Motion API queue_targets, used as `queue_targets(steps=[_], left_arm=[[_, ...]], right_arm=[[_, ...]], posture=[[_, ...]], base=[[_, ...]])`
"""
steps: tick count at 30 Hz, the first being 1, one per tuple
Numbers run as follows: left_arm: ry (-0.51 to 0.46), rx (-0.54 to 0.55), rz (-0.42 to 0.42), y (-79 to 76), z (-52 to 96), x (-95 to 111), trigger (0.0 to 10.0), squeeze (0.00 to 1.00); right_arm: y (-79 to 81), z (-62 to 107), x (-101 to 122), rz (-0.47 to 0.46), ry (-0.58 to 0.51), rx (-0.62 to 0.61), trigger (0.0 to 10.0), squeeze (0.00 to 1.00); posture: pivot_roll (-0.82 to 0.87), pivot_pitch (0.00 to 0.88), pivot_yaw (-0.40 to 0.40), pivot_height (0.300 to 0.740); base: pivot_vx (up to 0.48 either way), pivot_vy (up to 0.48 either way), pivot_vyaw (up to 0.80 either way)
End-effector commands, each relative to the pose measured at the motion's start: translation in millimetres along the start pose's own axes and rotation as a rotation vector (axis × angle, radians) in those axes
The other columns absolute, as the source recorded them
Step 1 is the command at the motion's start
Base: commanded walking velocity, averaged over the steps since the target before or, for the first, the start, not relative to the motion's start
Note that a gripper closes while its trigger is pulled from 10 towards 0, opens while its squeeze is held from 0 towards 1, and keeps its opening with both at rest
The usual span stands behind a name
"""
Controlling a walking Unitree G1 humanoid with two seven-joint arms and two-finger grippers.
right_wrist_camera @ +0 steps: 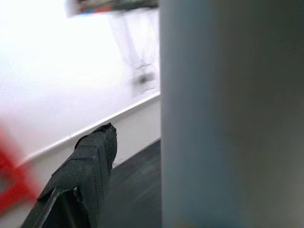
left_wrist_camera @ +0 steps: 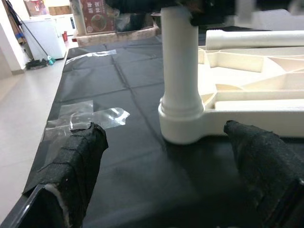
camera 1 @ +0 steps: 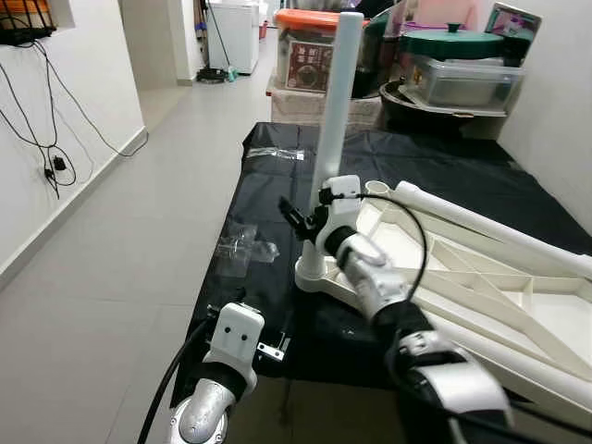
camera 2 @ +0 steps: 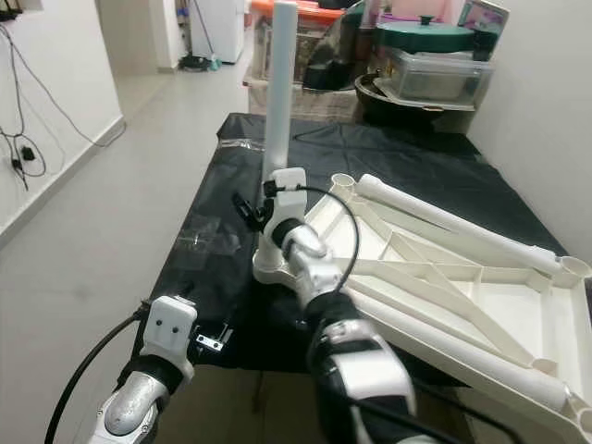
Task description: Building children table
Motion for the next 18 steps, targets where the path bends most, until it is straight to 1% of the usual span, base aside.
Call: queue_targets(steps=[1, 2, 4, 5, 6, 7, 8, 9, 10, 11, 13, 14, 15, 16, 18], left_arm=[[0.018, -0.012, 0.007, -4.4, 0.7, -3.8, 10.0, 0.0], [0.018, -0.012, 0.007, -4.4, 0.7, -3.8, 10.0, 0.0], [0.018, -0.012, 0.006, -4.9, 1.2, -4.0, 10.0, 0.0], [0.018, -0.012, 0.006, -5.1, 1.4, -4.0, 10.0, 0.0], [0.018, -0.011, 0.006, -5.3, 1.7, -3.9, 10.0, 0.0], [0.018, -0.011, 0.006, -5.3, 1.7, -3.9, 10.0, 0.0], [0.018, -0.011, 0.006, -5.5, 2.0, -3.9, 10.0, 0.0], [0.018, -0.011, 0.007, -5.7, 2.2, -3.9, 10.0, 0.0], [0.018, -0.011, 0.007, -5.7, 2.2, -3.9, 10.0, 0.0], [0.018, -0.01, 0.007, -6.0, 2.6, -4.0, 10.0, 0.0], [0.018, -0.01, 0.007, -6.5, 3.3, -4.2, 10.0, 0.0], [0.018, -0.01, 0.007, -6.5, 3.3, -4.2, 10.0, 0.0], [0.019, -0.009, 0.008, -6.6, 3.6, -4.3, 10.0, 0.0], [0.019, -0.009, 0.008, -6.6, 3.6, -4.3, 10.0, 0.0], [0.019, -0.01, 0.008, -6.9, 4.3, -4.5, 10.0, 0.0]], right_arm=[[42.5, -5.0, -20.9, 0.008, 0.12, 0.277, 10.0, 0.0], [42.5, -5.0, -20.9, 0.008, 0.12, 0.277, 10.0, 0.0], [55.9, -4.1, -21.9, 0.011, 0.139, 0.388, 10.0, 0.0], [60.9, -4.8, -20.4, -0.003, 0.135, 0.421, 10.0, 0.0], [64.9, -5.8, -18.8, -0.017, 0.131, 0.446, 10.0, 0.0], [64.9, -5.8, -18.8, -0.017, 0.131, 0.446, 10.0, 0.0], [68.1, -6.4, -18.1, -0.018, 0.13, 0.469, 4.4, 0.0], [69.7, -6.5, -17.8, -0.017, 0.13, 0.483, 0.0, 0.0], [69.7, -6.5, -17.8, -0.017, 0.13, 0.483, 0.0, 0.0], [68.1, -9.8, -16.9, -0.003, 0.126, 0.453, 0.0, 0.0], [55.8, -17.5, -14.0, 0.007, 0.109, 0.319, 0.0, 0.0], [55.8, -17.5, -14.0, 0.007, 0.109, 0.319, 0.0, 0.0], [51.1, -18.9, -13.4, 0.005, 0.104, 0.276, 0.0, 0.0], [51.1, -18.9, -13.4, 0.005, 0.104, 0.276, 0.0, 0.0], [32.6, -19.8, -11.7, 0.007, 0.08, 0.123, 0.0, 0.0]], posture=[[0.05, 0.0, -0.098, 0.74], [0.05, 0.0, -0.098, 0.74], [0.06, 0.0, -0.102, 0.74], [0.06, 0.0, -0.102, 0.74], [0.06, 0.0, -0.103, 0.74], [0.06, 0.0, -0.103, 0.74], [0.07, 0.0, -0.11, 0.74], [0.07, 0.0, -0.11, 0.74], [0.07, 0.0, -0.11, 0.74], [0.07, 0.0, -0.111, 0.74], [0.07, 0.0, -0.112, 0.74], [0.07, 0.0, -0.112, 0.74], [0.07, 0.0, -0.111, 0.74], [0.07, 0.0, -0.111, 0.74], [0.07, 0.0, -0.11, 0.74]], base=[[0.0, 0.0, 0.0], [0.0, 0.0, 0.0], [0.0, 0.0, 0.0], [0.0, 0.0, 0.0], [0.0, 0.0, 0.0], [0.0, 0.0, 0.0], [0.0, 0.0, 0.0], [0.0, 0.0, 0.0], [0.0, 0.0, 0.0], [0.0, 0.0, 0.0], [0.0, 0.0, 0.0], [0.0, 0.0, 0.0], [0.0, 0.0, 0.0], [0.0, 0.0, 0.0], [0.0, 0.0, 0.0]])
Point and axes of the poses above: a point about 5 cm out from each wrist's last joint towards the gripper, its own z axis pointing back from the gripper into the wrist, its own x axis along the axis of the wrist's last joint, y = z × x, the point moved 6 cm from there along -z, pointing out of the wrist towards the gripper, and after that the axes turned 4 degrees about z, right-handed, at the moved point
